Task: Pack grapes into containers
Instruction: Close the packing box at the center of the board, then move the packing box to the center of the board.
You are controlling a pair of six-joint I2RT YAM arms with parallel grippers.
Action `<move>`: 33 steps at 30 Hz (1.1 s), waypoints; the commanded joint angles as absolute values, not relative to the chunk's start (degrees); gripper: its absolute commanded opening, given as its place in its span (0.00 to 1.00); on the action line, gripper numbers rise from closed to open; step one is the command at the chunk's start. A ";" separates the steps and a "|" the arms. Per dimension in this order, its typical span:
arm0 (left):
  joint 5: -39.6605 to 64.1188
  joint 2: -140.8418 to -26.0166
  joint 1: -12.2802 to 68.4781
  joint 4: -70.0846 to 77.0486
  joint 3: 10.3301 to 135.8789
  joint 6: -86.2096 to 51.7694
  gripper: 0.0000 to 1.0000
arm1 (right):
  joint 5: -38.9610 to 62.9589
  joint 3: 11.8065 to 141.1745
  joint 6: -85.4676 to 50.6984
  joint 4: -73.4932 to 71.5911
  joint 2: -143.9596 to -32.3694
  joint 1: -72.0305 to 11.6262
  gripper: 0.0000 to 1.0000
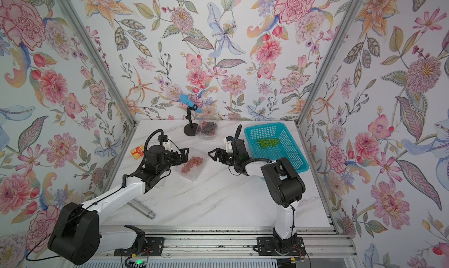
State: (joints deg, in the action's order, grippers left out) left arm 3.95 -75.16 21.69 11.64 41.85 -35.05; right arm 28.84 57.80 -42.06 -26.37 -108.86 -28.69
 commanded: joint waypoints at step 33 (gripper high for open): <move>13.27 -102.03 31.00 24.47 49.31 -43.29 1.00 | 29.24 42.26 -44.61 -28.03 -98.27 -31.99 1.00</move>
State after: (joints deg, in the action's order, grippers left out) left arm 12.91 -99.44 29.93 22.37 46.41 -41.69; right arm 30.83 43.40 -44.36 -29.08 -100.86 -33.30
